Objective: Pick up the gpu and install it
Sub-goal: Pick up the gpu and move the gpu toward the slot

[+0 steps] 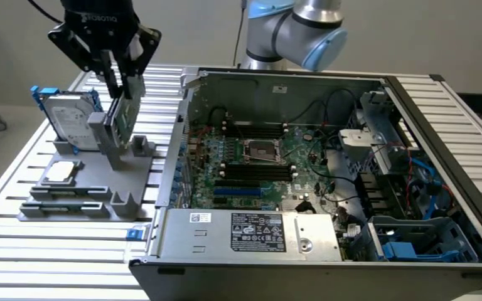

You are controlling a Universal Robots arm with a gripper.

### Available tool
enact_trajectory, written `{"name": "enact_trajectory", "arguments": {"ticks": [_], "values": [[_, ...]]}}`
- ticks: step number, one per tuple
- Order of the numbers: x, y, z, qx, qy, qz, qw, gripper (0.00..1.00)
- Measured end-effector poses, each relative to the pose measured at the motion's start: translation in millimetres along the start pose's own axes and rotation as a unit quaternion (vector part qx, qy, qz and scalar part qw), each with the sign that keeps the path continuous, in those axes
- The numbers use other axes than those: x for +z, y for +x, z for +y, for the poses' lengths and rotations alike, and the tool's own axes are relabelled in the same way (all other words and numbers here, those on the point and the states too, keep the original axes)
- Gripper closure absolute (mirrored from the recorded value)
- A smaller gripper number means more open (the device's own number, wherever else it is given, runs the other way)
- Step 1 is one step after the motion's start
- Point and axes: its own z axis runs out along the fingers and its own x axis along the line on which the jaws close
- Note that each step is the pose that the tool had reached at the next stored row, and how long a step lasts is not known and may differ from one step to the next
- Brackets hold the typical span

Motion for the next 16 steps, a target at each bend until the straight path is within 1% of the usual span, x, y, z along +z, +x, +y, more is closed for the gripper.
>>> {"name": "enact_trajectory", "arguments": {"ticks": [5, 8, 10, 12, 16], "values": [[-23.4, -21.9, -3.4, 0.0, -0.0001, 0.005, 1.0, 0.74], [-33.2, -35.0, -5.2, 0.0, -0.0004, 0.0079, 1.0, 0.74], [-36.7, -44.1, -6.7, 0.0, -0.0006, 0.0091, 1.0, 0.74], [-37.6, -53.1, -8.4, 0.0, -0.0005, 0.0099, 1.0, 0.74], [-38.1, -71.2, -11.8, 0.0, -0.0006, 0.01, 0.9999, 0.74]]}}
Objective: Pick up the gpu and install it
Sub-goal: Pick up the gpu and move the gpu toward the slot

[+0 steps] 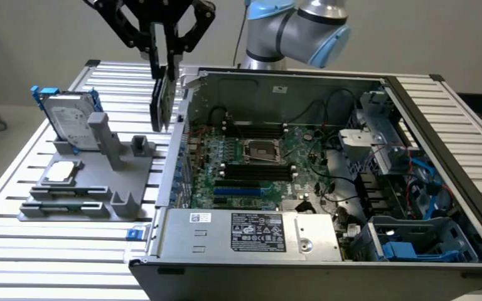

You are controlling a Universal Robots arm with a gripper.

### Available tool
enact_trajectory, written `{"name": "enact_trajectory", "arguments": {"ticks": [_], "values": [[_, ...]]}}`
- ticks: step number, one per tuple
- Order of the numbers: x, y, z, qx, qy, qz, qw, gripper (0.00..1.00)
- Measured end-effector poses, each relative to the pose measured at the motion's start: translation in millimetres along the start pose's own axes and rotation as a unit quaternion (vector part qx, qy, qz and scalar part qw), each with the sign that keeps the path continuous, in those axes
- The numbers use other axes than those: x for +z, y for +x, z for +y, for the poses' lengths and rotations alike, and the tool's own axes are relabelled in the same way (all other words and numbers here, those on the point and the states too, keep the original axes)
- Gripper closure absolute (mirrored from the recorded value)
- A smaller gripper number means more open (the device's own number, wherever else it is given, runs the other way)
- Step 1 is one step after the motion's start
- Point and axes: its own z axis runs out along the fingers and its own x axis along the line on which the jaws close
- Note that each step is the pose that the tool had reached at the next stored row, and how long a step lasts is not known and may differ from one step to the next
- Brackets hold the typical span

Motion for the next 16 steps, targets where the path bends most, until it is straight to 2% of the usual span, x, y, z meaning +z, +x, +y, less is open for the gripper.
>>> {"name": "enact_trajectory", "arguments": {"ticks": [9, 16], "values": [[0.2, -40.6, -6.0, 0.0, 0.0, 0.0, 1.0, 0.74], [7.2, -72.9, -8.9, 0.0, 0.0, -0.0001, 1.0, 0.74]]}}
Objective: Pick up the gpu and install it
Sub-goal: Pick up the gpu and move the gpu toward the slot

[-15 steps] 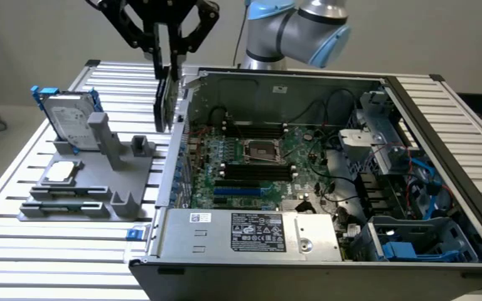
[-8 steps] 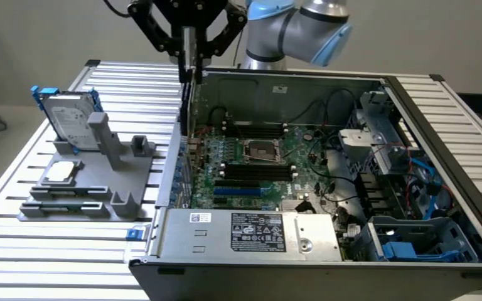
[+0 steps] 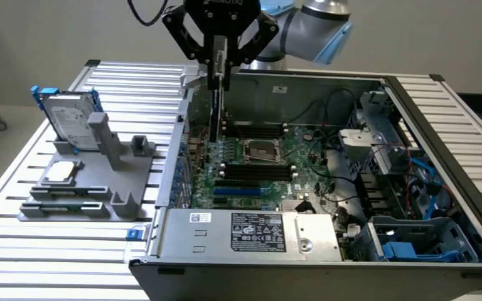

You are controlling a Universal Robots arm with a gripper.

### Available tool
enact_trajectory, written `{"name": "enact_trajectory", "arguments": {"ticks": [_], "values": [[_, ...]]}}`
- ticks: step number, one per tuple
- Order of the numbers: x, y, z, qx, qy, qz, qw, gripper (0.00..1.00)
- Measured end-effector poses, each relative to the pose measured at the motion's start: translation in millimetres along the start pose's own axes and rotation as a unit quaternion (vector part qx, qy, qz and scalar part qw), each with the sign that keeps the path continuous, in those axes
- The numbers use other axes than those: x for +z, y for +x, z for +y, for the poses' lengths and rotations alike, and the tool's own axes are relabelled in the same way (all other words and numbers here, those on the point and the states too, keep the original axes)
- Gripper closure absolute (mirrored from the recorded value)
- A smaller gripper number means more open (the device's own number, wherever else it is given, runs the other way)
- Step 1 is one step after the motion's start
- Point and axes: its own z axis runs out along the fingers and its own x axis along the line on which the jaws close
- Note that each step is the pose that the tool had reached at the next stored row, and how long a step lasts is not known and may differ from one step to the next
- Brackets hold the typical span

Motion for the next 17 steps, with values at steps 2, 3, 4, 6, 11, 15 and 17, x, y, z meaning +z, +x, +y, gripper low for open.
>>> {"name": "enact_trajectory", "arguments": {"ticks": [2, 3, 4, 6, 11, 15, 17], "values": [[2.7, -9.4, -0.6, 0.0, 0.0, -0.0001, 1.0, 0.74], [4.0, -14.0, -0.9, 0.0, 0.0, -0.0002, 1.0, 0.74], [5.3, -18.6, -1.1, 0.0, 0.0, -0.0002, 1.0, 0.74], [8.2, -27.7, -1.4, 0.0, 0.0001, -0.0004, 1.0, 0.74], [15.8, -50.9, -2.1, 0.0, 0.0003, -0.0005, 1.0, 0.74], [22.3, -65.2, -2.4, 0.0, 0.0003, -0.0005, 1.0, 0.74], [25.7, -69.5, -2.5, 0.0, 0.0003, -0.0005, 1.0, 0.74]]}}
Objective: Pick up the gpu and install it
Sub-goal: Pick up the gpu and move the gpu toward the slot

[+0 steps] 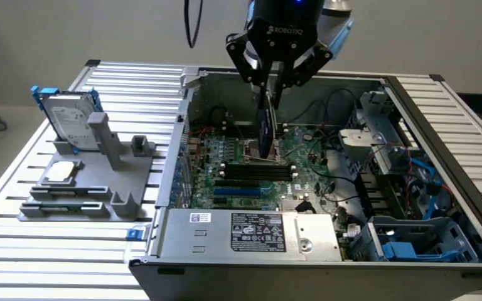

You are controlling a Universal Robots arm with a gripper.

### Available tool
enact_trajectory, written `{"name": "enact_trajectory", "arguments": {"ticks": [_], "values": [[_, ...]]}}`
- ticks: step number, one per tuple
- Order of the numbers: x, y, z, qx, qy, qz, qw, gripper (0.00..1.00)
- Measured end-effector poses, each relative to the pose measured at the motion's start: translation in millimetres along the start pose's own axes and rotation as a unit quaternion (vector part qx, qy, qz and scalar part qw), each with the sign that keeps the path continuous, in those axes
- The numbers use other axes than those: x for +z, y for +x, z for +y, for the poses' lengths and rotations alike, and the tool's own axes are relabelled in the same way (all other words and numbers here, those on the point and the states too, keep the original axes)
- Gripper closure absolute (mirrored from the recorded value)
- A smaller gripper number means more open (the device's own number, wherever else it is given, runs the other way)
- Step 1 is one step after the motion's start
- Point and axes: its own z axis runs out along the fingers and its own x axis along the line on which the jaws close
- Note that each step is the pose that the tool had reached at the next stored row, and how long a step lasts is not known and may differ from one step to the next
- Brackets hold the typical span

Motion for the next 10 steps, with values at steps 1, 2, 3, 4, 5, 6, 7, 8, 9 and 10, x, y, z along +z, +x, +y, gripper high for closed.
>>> {"name": "enact_trajectory", "arguments": {"ticks": [1, 2, 3, 4, 5, 6, 7, 8, 9, 10], "values": [[1.7, -2.2, 0.0, 0.0, 0.0, 0.0, 1.0, 0.74], [3.4, -3.8, -0.1, 0.0, 0.0, 0.0, 1.0, 0.74], [4.0, -3.9, -0.1, 0.0, 0.0, 0.0, 1.0, 0.74], [3.9, -3.9, -0.1, 0.0, -0.0002, 0.0001, 1.0, 0.74], [3.9, -3.9, -0.1, 0.0, -0.0002, 0.0, 1.0, 0.74], [4.0, -4.0, -0.1, 0.0, -0.0002, 0.0, 1.0, 0.74], [4.0, -4.0, -0.1, 0.0, -0.0003, 0.0, 1.0, 0.74], [4.0, -4.0, -0.1, 0.0, -0.0003, 0.0, 1.0, 0.74], [4.0, -4.0, -0.1, 0.0, -0.0003, 0.0, 1.0, 0.74], [4.0, -4.0, -0.1, 0.0, -0.0003, 0.0, 1.0, 0.74]]}}
